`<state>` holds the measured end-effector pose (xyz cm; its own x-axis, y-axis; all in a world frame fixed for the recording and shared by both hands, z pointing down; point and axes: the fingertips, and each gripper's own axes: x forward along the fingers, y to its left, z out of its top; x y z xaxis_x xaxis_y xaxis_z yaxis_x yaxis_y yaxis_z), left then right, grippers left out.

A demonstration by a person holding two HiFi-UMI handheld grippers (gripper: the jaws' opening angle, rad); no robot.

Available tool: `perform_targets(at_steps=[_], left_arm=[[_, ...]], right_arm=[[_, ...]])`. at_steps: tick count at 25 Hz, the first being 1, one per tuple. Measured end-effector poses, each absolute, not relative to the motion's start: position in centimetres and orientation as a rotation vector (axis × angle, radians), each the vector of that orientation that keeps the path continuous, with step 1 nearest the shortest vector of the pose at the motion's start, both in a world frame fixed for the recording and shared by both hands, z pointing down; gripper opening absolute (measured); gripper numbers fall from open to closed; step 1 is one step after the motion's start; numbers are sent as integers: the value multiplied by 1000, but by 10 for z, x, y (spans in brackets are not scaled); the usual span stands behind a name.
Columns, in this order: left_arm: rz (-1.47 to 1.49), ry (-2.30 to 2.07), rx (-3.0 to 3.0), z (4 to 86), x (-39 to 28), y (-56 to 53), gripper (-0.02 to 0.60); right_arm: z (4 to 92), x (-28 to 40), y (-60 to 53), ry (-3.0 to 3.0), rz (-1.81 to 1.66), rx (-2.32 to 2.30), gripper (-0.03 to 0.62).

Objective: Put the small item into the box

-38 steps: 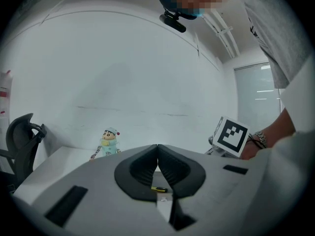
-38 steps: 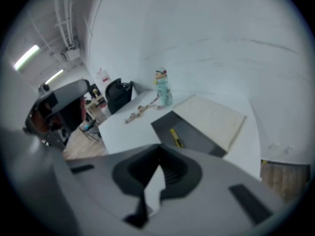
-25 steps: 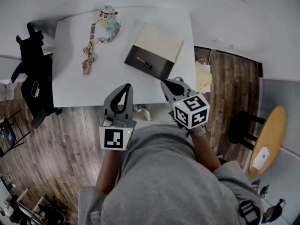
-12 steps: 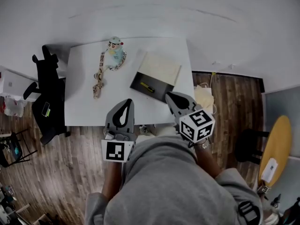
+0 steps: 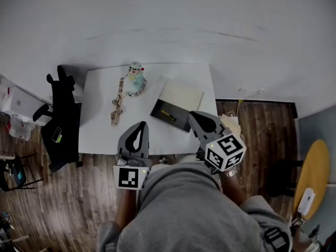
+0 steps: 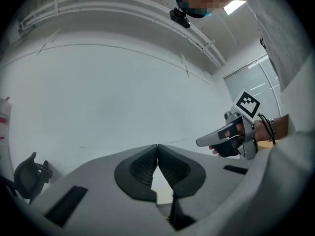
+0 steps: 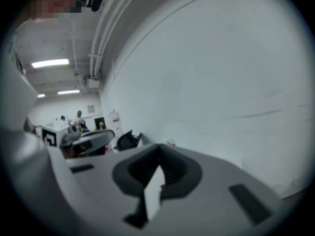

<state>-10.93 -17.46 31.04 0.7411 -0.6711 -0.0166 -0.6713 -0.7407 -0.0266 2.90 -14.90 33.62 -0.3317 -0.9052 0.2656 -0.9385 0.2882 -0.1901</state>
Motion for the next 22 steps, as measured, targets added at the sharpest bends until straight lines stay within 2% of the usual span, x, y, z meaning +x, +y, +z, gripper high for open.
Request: perform_targets(at_steps=[22], left_arm=[[47,1148,-2871,300,-118,-171,32]], right_arm=[[316,10,-145,-2502,303,1672,32]])
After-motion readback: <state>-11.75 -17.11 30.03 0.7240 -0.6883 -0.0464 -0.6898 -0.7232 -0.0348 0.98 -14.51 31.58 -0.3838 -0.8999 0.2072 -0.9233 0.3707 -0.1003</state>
